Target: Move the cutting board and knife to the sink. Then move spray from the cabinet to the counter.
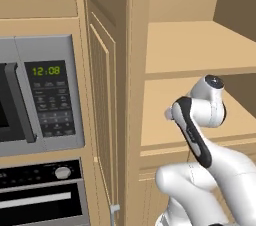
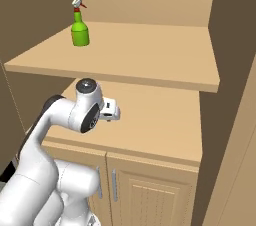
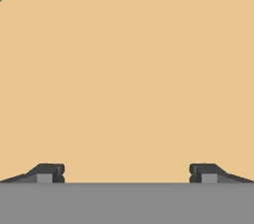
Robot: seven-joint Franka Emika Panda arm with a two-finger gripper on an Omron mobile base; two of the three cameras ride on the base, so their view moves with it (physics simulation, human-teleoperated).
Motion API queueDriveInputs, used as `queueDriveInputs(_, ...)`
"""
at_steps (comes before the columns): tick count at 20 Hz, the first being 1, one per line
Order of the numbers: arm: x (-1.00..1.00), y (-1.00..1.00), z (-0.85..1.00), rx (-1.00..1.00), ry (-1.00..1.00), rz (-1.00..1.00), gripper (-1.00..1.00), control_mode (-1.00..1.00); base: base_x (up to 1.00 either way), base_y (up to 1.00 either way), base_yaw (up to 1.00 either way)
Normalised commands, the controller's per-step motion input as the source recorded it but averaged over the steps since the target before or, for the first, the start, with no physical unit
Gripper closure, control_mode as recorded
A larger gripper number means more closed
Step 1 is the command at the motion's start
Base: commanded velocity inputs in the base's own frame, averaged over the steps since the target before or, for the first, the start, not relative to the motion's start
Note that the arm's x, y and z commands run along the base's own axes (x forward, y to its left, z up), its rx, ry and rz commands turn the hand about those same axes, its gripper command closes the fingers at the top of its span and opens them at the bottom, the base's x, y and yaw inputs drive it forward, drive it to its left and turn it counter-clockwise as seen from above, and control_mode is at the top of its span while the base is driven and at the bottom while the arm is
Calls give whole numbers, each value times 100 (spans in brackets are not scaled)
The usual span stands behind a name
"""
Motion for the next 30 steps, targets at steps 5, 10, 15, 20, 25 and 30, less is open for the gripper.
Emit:
queueDriveInputs(5,-11,8,43,0,-46,-2,-100,-100,0,0,0)
queueDriveInputs(10,-5,14,58,0,-13,-1,-100,-100,0,0,0)
queueDriveInputs(15,0,15,68,0,0,0,-100,-100,0,0,0)
queueDriveInputs(20,-4,0,74,0,2,2,-100,-100,0,0,0)
queueDriveInputs(25,-6,0,68,0,3,0,-100,-100,0,0,0)
queueDriveInputs(30,0,9,55,3,-2,5,-100,-100,0,0,0)
